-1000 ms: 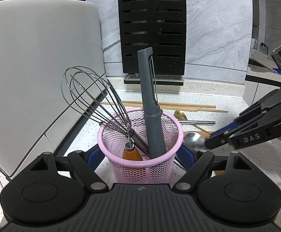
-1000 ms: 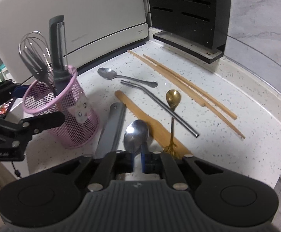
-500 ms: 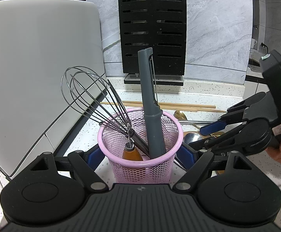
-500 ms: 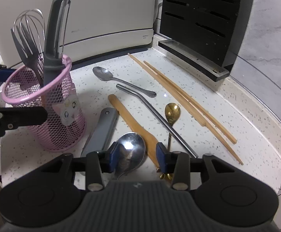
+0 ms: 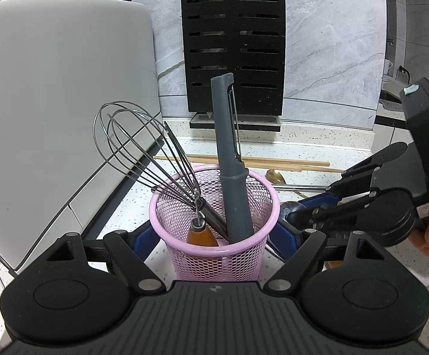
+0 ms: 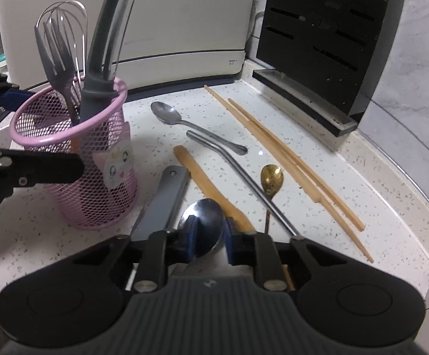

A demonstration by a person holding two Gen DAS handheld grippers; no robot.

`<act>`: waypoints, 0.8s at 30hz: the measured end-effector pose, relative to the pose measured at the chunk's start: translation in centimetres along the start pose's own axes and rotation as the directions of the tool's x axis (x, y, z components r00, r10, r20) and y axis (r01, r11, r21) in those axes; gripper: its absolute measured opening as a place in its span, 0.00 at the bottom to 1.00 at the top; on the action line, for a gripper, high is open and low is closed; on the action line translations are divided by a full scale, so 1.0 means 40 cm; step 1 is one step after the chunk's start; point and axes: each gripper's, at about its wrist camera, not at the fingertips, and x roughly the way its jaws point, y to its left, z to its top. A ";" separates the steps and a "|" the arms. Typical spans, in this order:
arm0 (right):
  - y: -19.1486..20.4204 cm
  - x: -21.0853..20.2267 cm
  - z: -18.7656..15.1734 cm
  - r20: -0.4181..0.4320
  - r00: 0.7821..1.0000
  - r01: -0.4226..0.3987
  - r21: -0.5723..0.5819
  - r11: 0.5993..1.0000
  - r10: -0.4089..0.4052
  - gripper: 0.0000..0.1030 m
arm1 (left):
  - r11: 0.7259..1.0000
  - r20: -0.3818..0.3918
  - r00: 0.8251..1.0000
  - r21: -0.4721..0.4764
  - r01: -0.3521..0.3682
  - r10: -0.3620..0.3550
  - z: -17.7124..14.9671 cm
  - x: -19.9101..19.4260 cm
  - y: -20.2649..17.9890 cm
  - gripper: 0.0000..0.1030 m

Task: Organize utensils
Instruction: 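Lift the ladle spoon with the right tool and lower it handle-first into the pink cup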

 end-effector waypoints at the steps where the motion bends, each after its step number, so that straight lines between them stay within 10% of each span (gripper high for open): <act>1: -0.004 -0.007 0.001 0.007 1.000 -0.007 0.007 1.000 0.007 0.05 | 1.000 0.000 1.000 0.000 0.000 0.000 0.000 0.000 0.001 0.93; 15: 0.003 -0.174 0.024 0.171 0.985 -0.008 0.070 0.998 -0.004 0.00 | 1.000 0.000 1.000 -0.002 -0.001 0.001 0.000 0.000 0.000 0.92; 24: 0.007 -0.327 0.058 0.421 0.904 0.024 0.106 0.994 -0.067 0.00 | 1.000 -0.002 1.000 -0.005 0.004 -0.004 0.003 -0.001 -0.004 0.90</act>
